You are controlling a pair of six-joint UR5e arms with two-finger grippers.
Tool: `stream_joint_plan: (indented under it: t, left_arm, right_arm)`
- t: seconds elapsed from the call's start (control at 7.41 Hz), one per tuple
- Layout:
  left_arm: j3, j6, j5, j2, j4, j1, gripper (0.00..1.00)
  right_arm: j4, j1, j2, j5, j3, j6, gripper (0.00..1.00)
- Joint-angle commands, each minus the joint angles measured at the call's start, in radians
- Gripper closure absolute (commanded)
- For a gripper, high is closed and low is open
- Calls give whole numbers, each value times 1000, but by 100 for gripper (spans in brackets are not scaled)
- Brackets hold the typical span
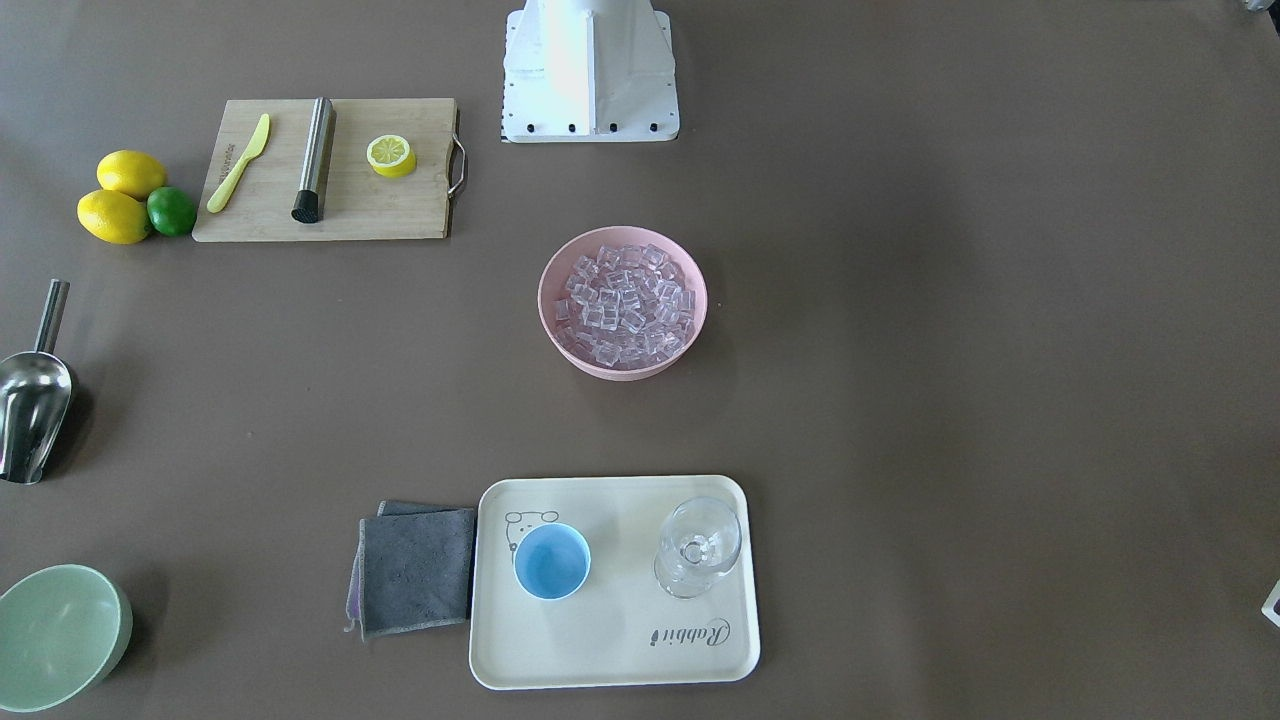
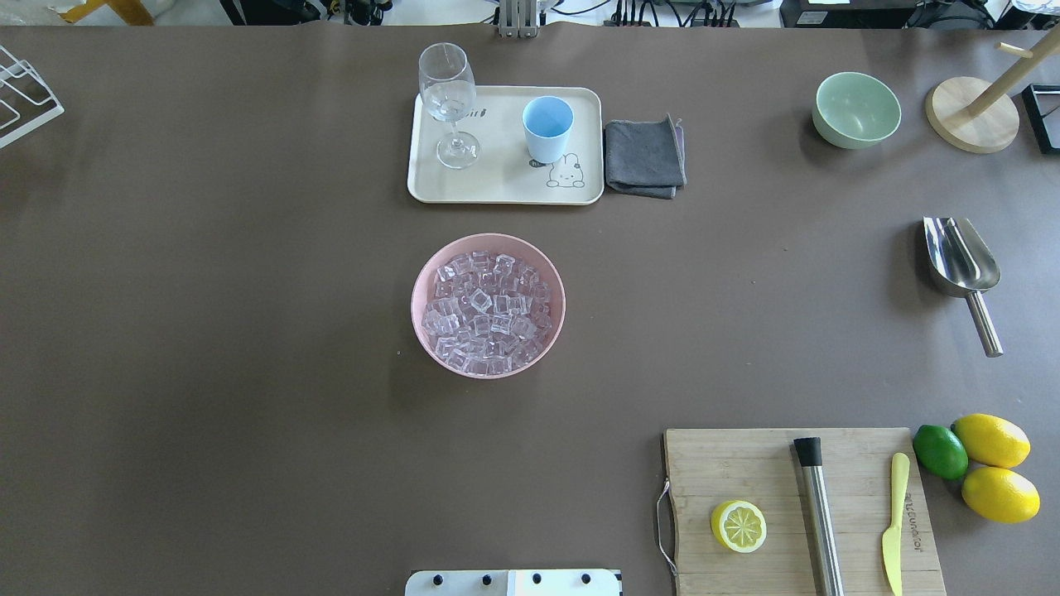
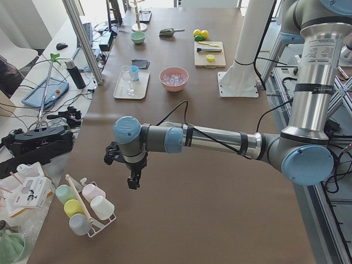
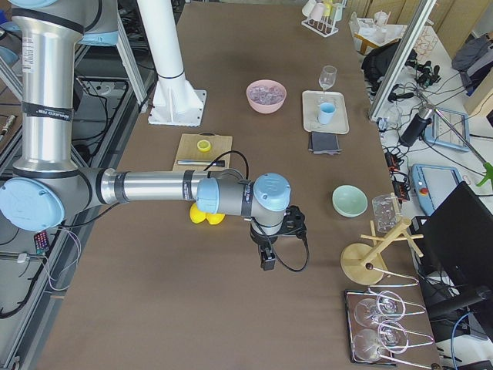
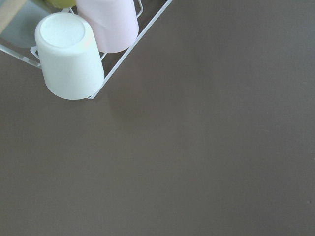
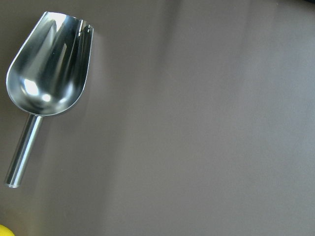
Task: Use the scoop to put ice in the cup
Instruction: 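Move the left gripper in toward the pink bowl of ice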
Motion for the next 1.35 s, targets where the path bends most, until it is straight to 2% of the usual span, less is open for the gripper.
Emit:
stream_joint_plan:
  t: [0.0,0.27,0.54,0.68,0.94,1.22]
  left_arm:
    - [-1,3,2,-4,6,5,0]
    - [-13,2,0,-7,6,13,0]
    - [-54,3,-10,-13,-4,78,0]
    - [-97,3,-12,-15,-4,179,0]
    - [-116,3,-12,-71,-7,358,1]
    - [-155,3,-11,-96,-48,561,1]
  right_arm:
    - [-1,14,-12,-5,-9,31,0]
    - [3,15,-12,1,-8,97,0]
    - [3,15,-12,1,-11,114,0]
    - [-1,15,-12,7,-6,143,0]
    - [6,15,-39,16,20,160,0]
    - [7,12,-61,13,80,290,0]
